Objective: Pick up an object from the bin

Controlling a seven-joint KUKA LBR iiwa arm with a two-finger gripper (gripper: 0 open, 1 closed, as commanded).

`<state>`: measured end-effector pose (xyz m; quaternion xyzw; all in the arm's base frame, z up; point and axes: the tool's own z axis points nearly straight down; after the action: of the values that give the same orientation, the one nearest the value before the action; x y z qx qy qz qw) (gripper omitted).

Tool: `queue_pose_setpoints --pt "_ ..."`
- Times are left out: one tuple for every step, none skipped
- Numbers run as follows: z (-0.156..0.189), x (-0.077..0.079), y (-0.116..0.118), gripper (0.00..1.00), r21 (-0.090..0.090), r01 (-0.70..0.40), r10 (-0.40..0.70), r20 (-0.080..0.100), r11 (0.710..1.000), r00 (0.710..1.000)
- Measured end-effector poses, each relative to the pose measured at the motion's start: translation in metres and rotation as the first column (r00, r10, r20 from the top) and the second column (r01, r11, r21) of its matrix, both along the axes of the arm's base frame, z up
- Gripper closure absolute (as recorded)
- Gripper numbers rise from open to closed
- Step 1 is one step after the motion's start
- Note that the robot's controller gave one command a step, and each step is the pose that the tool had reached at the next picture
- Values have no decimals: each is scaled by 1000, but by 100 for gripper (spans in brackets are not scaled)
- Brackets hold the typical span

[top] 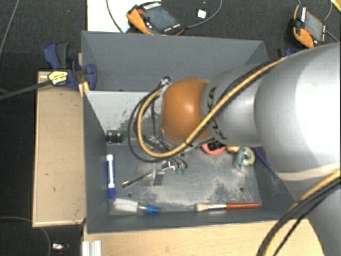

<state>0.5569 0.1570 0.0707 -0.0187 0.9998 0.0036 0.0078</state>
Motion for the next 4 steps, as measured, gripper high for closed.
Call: queue_pose_setpoints --pt "0 -20 30 0 -4 122 -122 -14 993 992" --pt "1 0 0 0 0 8 -8 4 1000 1000" --pt "0 -18 28 100 -3 112 -113 -13 994 994" --pt "0 -18 28 100 -3 114 -114 -13 994 993"
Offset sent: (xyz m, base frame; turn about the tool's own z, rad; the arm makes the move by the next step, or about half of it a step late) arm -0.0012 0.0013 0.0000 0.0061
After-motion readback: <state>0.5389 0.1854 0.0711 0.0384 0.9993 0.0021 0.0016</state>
